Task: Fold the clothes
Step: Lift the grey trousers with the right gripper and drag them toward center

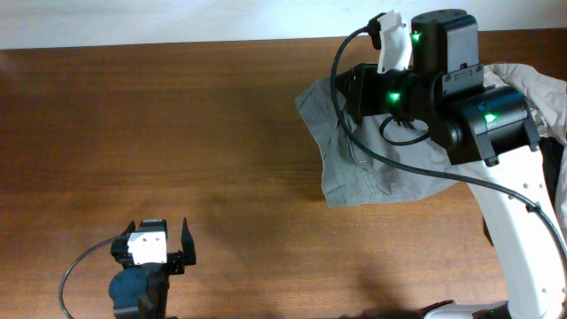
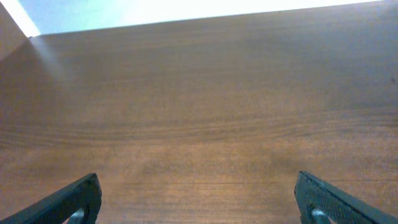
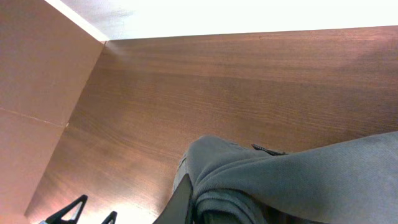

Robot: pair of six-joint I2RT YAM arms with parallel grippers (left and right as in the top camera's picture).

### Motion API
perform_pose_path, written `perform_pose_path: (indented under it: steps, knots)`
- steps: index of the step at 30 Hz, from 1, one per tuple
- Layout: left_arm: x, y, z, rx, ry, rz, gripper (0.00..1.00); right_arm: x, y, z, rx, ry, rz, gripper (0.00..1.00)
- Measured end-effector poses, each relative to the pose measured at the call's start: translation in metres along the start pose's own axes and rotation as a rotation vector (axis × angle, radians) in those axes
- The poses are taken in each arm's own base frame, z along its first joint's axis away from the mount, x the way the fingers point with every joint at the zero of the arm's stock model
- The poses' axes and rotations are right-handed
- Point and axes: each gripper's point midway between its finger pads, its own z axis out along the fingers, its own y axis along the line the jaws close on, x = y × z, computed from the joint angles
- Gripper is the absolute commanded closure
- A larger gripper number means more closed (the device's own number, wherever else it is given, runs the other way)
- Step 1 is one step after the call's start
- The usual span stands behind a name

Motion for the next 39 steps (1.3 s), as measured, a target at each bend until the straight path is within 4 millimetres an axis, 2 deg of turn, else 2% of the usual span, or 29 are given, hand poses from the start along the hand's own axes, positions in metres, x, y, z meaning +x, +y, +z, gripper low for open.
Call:
perform_pose_path:
  steps: [4,8,10,14,17,20,23,26,29,32,34,39]
  knots:
    - [-0.002,0.0,0.0,-0.001,-0.008,0.0,0.01,0.003,0.004,0.001,-0.004,0.01,-0.011,0.96]
    - [-0.006,-0.005,0.0,0.028,-0.026,0.001,0.01,0.001,0.027,0.005,-0.063,-0.009,-0.11,0.96]
    - [-0.022,-0.009,-0.001,0.056,-0.095,0.004,0.01,-0.001,0.048,0.007,-0.121,-0.03,-0.175,0.96]
    - [-0.075,-0.019,-0.013,0.121,-0.318,0.026,0.01,-0.006,0.082,0.008,-0.215,-0.08,-0.267,0.96]
    - [-0.092,-0.023,-0.022,0.151,-0.377,0.032,0.01,-0.024,0.094,0.003,-0.252,-0.163,-0.308,0.96]
    - [-0.106,-0.025,-0.03,0.173,-0.386,0.034,0.01,-0.034,0.1,0.0,-0.27,-0.208,-0.322,0.96]
    - [-0.122,-0.027,-0.037,0.196,-0.378,0.032,0.01,-0.033,0.1,0.0,-0.275,-0.202,-0.32,0.95]
    - [-0.14,-0.031,-0.043,0.228,-0.389,0.037,0.01,-0.023,0.095,0.002,-0.26,-0.157,-0.3,0.95]
    - [-0.156,-0.034,-0.048,0.25,-0.442,0.047,0.01,-0.009,0.079,0.007,-0.189,-0.093,-0.268,0.95]
    - [-0.167,-0.038,-0.055,0.276,-0.492,0.062,0.01,-0.005,0.066,0.01,-0.121,-0.073,-0.252,0.96]
    - [-0.167,-0.04,-0.056,0.29,-0.493,0.065,0.01,-0.011,0.064,0.01,-0.104,-0.098,-0.256,0.96]
    - [-0.161,-0.043,-0.052,0.307,-0.463,0.062,0.01,-0.052,0.061,0.003,-0.036,-0.275,-0.28,0.96]
